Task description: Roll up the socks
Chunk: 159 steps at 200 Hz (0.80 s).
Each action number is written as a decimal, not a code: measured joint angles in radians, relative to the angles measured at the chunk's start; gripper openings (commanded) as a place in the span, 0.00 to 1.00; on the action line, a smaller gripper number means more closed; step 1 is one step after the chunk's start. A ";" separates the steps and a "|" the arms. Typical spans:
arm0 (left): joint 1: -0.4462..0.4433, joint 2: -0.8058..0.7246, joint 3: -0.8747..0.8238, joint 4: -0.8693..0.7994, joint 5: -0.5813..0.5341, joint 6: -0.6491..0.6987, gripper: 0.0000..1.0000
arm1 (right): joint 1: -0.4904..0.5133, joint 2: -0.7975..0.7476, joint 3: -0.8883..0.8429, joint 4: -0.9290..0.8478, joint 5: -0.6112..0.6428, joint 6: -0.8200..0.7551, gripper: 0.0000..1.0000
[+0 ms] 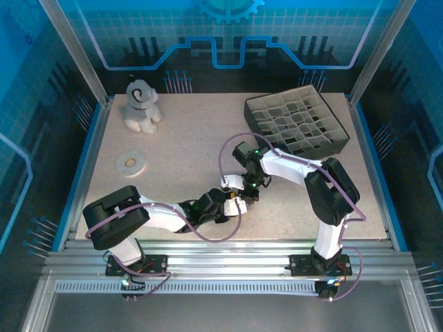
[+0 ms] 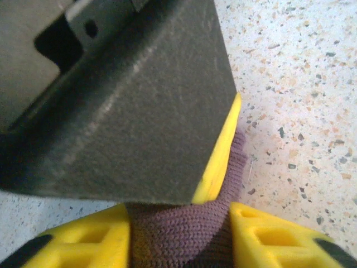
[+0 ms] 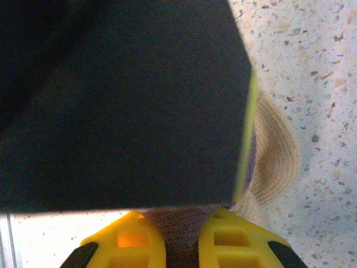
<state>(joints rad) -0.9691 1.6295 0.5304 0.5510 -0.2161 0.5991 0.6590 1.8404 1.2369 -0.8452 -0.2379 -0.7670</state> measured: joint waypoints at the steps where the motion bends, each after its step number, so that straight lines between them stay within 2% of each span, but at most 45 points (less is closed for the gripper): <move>1: 0.000 0.000 0.000 -0.001 -0.001 0.001 0.24 | 0.000 0.000 0.000 0.000 0.000 0.000 0.00; 19: -0.002 -0.002 0.008 -0.018 -0.006 -0.022 0.14 | -0.002 0.000 0.000 0.000 0.004 0.000 0.02; 33: -0.003 -0.004 0.018 -0.036 -0.008 -0.030 0.07 | -0.006 -0.002 0.000 0.000 0.006 0.001 0.09; 57: -0.002 -0.005 0.043 -0.076 -0.011 -0.048 0.06 | -0.028 -0.006 -0.004 0.004 -0.005 0.031 0.33; 93: -0.002 0.012 0.119 -0.163 -0.021 -0.089 0.06 | -0.088 -0.060 -0.049 0.041 -0.042 0.093 0.41; 159: 0.039 0.027 0.205 -0.309 -0.022 -0.219 0.09 | -0.185 -0.253 -0.144 0.152 -0.015 0.272 0.45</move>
<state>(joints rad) -0.9306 1.6562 0.7357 0.2424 -0.2382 0.3805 0.4740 1.5879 1.0931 -0.6933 -0.2531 -0.4946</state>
